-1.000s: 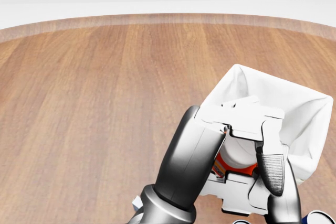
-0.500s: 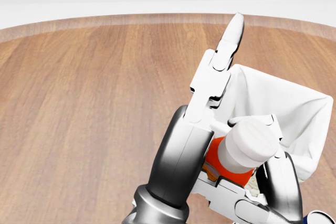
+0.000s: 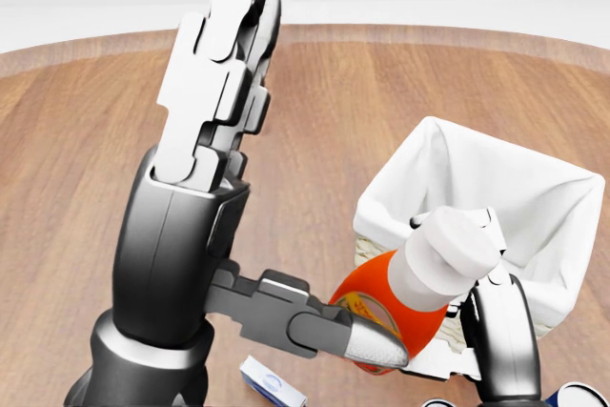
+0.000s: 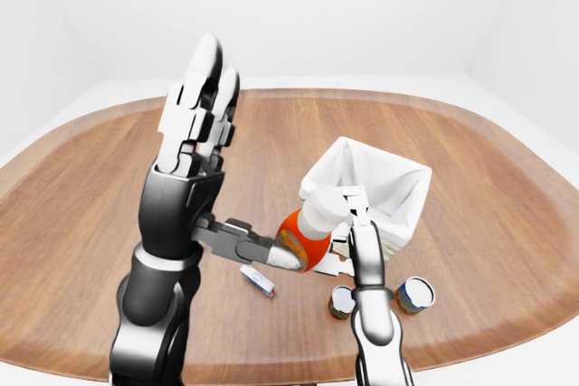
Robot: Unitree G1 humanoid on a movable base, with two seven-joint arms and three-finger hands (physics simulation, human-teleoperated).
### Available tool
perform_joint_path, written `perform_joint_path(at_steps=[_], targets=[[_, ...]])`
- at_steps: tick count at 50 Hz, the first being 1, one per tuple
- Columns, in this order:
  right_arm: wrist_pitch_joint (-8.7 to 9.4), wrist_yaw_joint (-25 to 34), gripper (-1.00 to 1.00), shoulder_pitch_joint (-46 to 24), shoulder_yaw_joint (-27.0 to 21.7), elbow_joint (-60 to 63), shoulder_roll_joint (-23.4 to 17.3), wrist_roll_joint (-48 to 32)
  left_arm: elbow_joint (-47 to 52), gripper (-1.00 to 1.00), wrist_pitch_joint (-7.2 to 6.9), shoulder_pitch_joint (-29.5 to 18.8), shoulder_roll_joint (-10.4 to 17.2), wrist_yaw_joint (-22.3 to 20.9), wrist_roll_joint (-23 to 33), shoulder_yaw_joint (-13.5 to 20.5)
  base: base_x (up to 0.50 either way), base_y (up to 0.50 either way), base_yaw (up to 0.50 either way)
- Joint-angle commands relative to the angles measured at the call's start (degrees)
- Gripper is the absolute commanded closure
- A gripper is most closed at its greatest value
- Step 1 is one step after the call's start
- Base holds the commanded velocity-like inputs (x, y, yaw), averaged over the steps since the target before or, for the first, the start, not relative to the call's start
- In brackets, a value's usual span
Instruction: Pick up the ketchup, and put it in the basket.
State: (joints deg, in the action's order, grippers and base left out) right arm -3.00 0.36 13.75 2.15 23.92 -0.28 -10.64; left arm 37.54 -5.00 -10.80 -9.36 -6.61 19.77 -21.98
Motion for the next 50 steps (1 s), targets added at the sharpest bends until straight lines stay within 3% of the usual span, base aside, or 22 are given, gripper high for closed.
perform_joint_path(at_steps=[1, 7, 11, 16, 23, 35, 44, 48, 50], targets=[[-1.46, -1.3, 1.0, -0.6, -0.4, -1.1, 0.1, 2.1, 9.4, -1.0, 0.0, -1.3, 4.9, -3.5, -2.6, 9.3, 0.0, 0.0, 0.0], [-1.39, -1.4, 1.0, -0.2, -0.3, -0.4, 0.1, 2.0, 8.5, -1.0, 0.0, -0.3, 7.8, -2.9, -6.3, 15.6, 0.0, 0.0, 0.0], [-0.94, -1.2, 1.0, -0.1, -0.7, 0.3, 0.1, 2.2, 4.7, -1.0, 0.0, 0.6, 10.5, -2.8, -10.7, 22.8, 0.0, 0.0, 0.0], [-1.05, -1.2, 1.0, 0.0, -0.4, 0.3, 0.2, 1.9, 3.0, -1.0, 0.0, 2.0, 13.4, -2.4, -14.1, 28.0, 0.0, 0.0, 0.0], [-0.63, -1.2, 1.0, 0.6, -0.2, 1.8, 0.1, 1.6, -0.3, -1.0, 0.0, 5.3, 14.5, -2.0, -16.3, 31.3, 0.0, 0.0, 0.0], [-0.66, -1.0, 1.0, 1.2, 0.2, 2.8, 0.1, 1.5, -14.1, -1.0, 0.0, 9.3, 16.8, -1.3, -20.8, 40.8, 0.0, 0.0, 0.0], [-0.69, -1.1, 1.0, 1.5, 0.3, 3.3, 0.0, 1.4, -25.5, -1.0, 0.0, 11.9, 17.3, -1.3, -22.2, 42.6, 0.0, 0.0, 0.0], [-0.53, -1.1, 1.0, 1.8, 0.3, 3.9, 0.0, 1.4, -33.6, -1.0, 3.8, 12.1, 17.2, -0.7, -22.7, 42.2, 0.0, 0.0, 0.0], [-0.63, -1.1, 1.0, 1.9, 0.5, 4.0, 0.0, 1.2, -37.2, -1.0, 6.84, 11.9, 17.4, -0.5, -23.0, 41.9, 0.0, 0.0, 0.0]])
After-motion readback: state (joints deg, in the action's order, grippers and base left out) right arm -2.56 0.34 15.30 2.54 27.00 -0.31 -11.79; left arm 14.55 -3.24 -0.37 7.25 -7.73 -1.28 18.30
